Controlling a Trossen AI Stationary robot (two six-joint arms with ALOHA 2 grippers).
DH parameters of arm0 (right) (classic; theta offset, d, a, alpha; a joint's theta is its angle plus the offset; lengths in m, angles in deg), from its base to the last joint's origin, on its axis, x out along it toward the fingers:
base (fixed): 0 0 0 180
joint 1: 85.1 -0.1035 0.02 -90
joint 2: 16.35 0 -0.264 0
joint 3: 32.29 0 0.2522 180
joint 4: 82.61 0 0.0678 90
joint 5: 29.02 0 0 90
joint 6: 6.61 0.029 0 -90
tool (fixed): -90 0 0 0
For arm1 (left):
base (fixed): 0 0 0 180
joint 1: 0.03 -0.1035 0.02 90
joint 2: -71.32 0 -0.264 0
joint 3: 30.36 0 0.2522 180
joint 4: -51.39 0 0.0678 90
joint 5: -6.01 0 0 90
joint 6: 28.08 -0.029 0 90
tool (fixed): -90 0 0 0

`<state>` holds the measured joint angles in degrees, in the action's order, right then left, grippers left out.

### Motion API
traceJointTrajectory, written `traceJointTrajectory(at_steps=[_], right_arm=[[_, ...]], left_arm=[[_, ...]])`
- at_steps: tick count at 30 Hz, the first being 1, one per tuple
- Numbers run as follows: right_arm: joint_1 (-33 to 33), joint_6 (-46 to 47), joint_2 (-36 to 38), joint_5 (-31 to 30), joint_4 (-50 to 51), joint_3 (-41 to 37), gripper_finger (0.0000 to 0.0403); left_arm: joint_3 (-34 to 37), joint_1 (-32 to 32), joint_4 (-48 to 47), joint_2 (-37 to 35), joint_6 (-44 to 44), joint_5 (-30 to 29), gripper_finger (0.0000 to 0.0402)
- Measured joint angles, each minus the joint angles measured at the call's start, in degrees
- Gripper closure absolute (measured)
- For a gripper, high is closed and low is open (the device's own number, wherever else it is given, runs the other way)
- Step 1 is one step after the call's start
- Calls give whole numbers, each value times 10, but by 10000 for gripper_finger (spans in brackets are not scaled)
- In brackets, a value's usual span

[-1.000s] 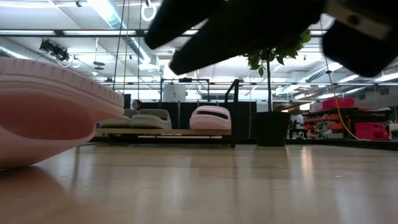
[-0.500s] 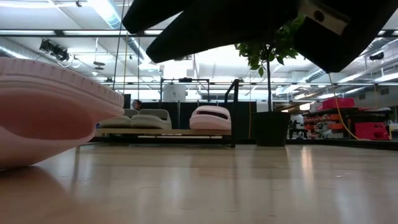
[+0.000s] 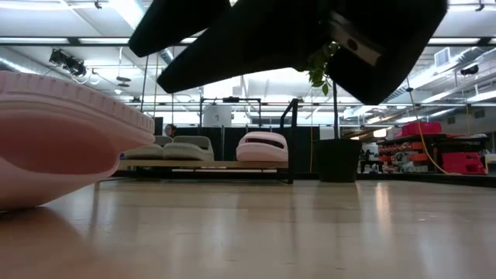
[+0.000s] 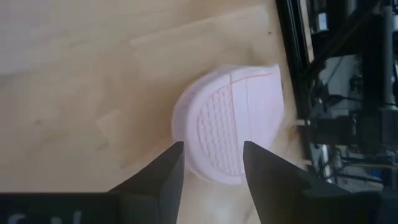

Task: Pick and place slides into the shelf
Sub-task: Put the pink slipper on the shelf

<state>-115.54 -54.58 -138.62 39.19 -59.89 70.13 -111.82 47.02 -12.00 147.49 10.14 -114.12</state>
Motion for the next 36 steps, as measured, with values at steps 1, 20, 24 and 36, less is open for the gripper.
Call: traceJointTrajectory(at_steps=[1,20,24,36], right_arm=[[1,1,0,8,-2,0,233],[-21,45,-52,-24,-39,30,233],[-27,-21,-105,-114,-34,46,233],[-19,25,-122,-194,-60,82,232]], left_arm=[[7,2,0,-7,2,-4,393],[81,14,61,-16,48,-22,364],[81,15,67,-16,47,-22,373],[81,21,71,-16,47,-22,383]])
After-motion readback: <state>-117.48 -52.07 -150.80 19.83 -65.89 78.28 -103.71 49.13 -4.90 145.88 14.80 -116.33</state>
